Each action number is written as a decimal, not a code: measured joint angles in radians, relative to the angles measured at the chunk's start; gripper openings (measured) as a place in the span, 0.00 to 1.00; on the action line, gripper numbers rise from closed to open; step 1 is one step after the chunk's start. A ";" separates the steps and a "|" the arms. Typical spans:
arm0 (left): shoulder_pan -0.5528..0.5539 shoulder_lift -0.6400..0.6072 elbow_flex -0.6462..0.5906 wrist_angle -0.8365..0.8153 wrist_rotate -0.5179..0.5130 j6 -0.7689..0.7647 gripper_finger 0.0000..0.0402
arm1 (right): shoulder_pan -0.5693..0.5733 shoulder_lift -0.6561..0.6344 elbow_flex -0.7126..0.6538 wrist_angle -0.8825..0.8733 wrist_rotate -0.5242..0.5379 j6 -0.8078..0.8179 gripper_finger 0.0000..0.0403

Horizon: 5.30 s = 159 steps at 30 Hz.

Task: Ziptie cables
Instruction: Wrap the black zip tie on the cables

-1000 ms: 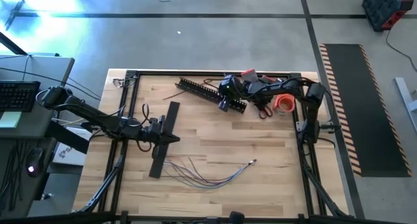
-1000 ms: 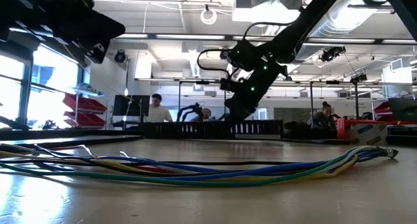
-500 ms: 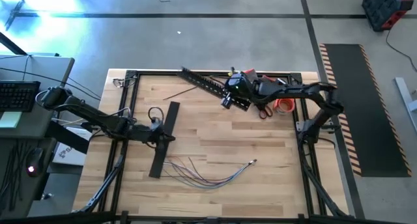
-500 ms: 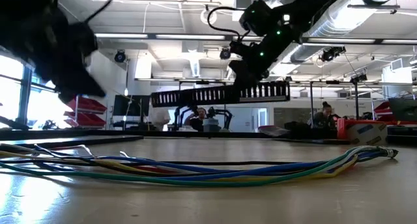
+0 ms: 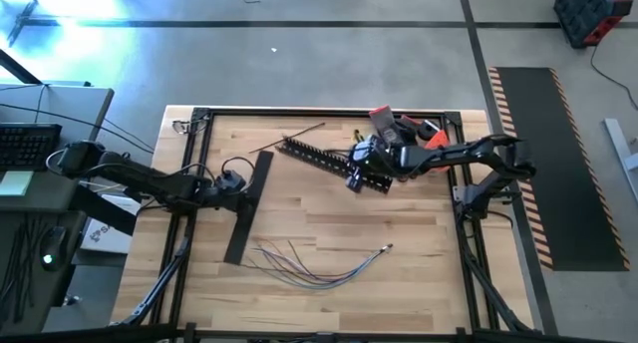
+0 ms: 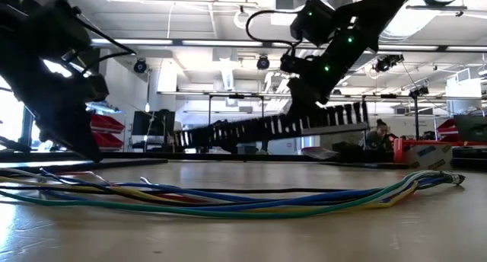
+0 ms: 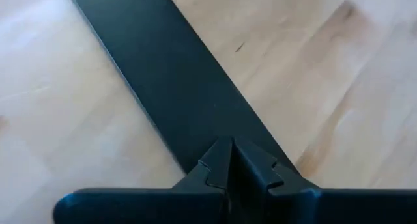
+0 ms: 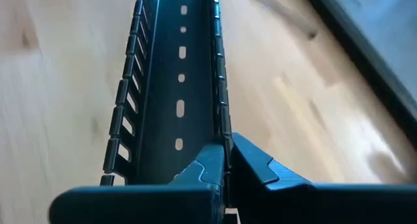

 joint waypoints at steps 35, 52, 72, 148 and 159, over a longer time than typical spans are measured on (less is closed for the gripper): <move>0.110 0.035 0.258 0.037 -0.131 0.364 0.06 | -0.027 -0.077 0.084 -0.178 0.057 -0.195 0.48; 0.732 0.437 0.450 -0.023 0.095 0.667 0.25 | 0.216 0.059 0.084 0.113 -0.092 -0.097 0.50; 0.900 0.774 0.601 -0.010 0.242 1.007 0.13 | 0.267 0.093 0.084 0.121 -0.088 -0.058 0.50; 0.798 0.252 0.640 -0.209 0.320 0.876 0.00 | 0.454 0.092 0.083 0.203 0.170 0.032 0.50; 0.410 0.009 0.641 -0.212 0.385 0.626 0.00 | 0.542 0.088 0.083 0.207 0.323 -0.017 0.50</move>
